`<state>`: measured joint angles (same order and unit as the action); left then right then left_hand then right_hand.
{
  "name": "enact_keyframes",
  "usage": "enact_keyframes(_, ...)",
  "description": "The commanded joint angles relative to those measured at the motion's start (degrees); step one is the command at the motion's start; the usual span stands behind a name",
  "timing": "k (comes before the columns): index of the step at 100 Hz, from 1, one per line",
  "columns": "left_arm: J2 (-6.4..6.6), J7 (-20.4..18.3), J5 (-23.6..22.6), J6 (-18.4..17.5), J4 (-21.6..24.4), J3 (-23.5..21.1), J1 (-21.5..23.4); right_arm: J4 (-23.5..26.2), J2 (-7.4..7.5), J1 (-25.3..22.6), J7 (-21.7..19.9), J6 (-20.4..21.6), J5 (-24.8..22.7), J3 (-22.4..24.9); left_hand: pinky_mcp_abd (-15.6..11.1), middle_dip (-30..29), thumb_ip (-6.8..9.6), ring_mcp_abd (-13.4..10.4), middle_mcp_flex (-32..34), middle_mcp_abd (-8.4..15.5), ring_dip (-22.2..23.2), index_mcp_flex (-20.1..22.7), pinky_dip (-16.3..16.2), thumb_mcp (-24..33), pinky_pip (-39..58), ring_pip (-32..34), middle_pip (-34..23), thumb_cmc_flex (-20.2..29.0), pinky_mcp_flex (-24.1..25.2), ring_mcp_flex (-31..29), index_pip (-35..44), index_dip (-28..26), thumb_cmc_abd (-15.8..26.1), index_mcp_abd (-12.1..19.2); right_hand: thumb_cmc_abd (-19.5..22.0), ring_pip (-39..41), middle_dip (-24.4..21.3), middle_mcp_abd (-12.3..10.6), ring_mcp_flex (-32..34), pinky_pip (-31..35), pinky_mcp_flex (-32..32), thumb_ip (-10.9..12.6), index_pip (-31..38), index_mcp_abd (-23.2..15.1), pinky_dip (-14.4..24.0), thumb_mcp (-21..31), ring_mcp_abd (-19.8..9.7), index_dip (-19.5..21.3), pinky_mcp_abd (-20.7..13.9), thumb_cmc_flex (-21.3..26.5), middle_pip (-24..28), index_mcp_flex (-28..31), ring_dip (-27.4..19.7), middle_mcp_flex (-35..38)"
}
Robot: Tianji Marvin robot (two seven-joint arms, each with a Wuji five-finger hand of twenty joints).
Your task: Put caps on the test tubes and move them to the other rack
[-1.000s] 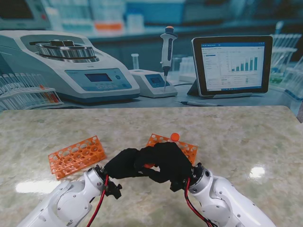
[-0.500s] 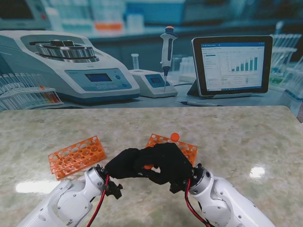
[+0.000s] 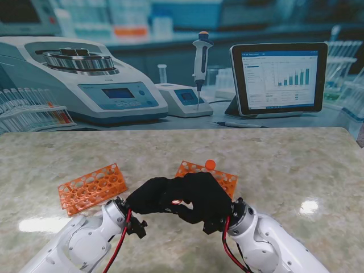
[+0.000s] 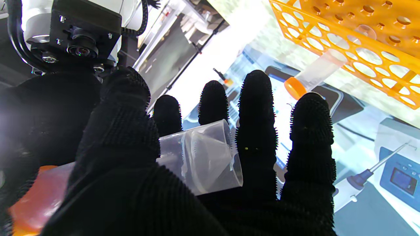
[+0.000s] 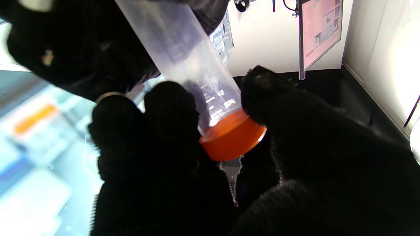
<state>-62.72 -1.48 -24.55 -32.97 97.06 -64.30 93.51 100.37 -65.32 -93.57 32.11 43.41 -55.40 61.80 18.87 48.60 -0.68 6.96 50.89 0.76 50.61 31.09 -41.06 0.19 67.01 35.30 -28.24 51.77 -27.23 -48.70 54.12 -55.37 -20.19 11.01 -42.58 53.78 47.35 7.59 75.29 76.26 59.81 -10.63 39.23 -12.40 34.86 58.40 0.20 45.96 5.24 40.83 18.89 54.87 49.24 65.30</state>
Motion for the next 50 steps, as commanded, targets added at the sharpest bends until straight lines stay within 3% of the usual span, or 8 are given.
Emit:
enact_keyframes(1,-0.03,0.15,0.07,0.42,0.28,-0.31,-0.21,0.78,-0.21,-0.94,-0.14,0.48,-0.30,-0.35,1.23,-2.93,-0.10,0.06,-2.09,-0.47,-2.59,0.14,-0.19,-0.32,-4.47,-3.74,2.84,2.57,2.72,1.85,-3.20,4.58,2.10,1.83,6.63,-0.47,1.75,-11.15,-0.04,1.12,0.75,6.52,3.14,-2.84,1.44,13.37,-5.97,1.85,-2.98,6.91,12.58,3.50,0.40,9.76)
enact_keyframes(7,-0.04,0.24,-0.04,0.42,0.28,-0.35,-0.18,1.04,-0.25,-1.16,-0.14,0.60,-0.22,-0.16,1.74,-6.18,-0.10,0.02,-2.69,-0.43,-5.54,0.77,1.12,-0.33,-9.02,-7.60,5.45,2.46,5.83,3.12,-6.30,9.49,2.10,1.27,6.61,-0.38,1.82,-11.08,-0.04,1.17,0.76,6.52,3.20,-2.87,1.52,13.39,-6.00,1.90,-2.95,6.94,12.63,3.51,0.44,9.74)
enact_keyframes(22,-0.03,0.28,-0.18,0.37,0.29,-0.39,-0.14,1.76,-0.36,-1.78,-0.17,0.88,0.09,0.39,2.32,-12.24,-0.14,-0.01,-3.77,-0.81,-10.66,1.98,3.57,-0.32,-15.42,-13.63,9.97,2.09,9.77,5.35,-11.90,15.99,2.43,-0.26,6.62,-0.25,1.94,-11.13,-0.04,1.21,0.74,6.48,3.35,-2.98,1.64,13.50,-6.01,1.99,-2.79,6.96,12.74,3.57,0.52,9.73)
enact_keyframes(50,-0.07,0.68,-0.75,0.12,0.27,-0.62,0.04,3.64,-0.34,-2.98,-0.51,1.41,0.00,1.70,3.00,-19.41,-0.19,-0.24,-5.75,-1.61,-16.74,3.15,6.62,-0.26,-22.98,-19.68,14.57,1.40,15.35,9.58,-19.04,21.58,3.31,-1.21,6.68,-0.06,2.11,-11.03,-0.06,1.21,0.74,6.43,3.46,-3.00,1.90,13.53,-5.91,2.10,-2.65,7.00,12.87,3.51,0.63,9.67)
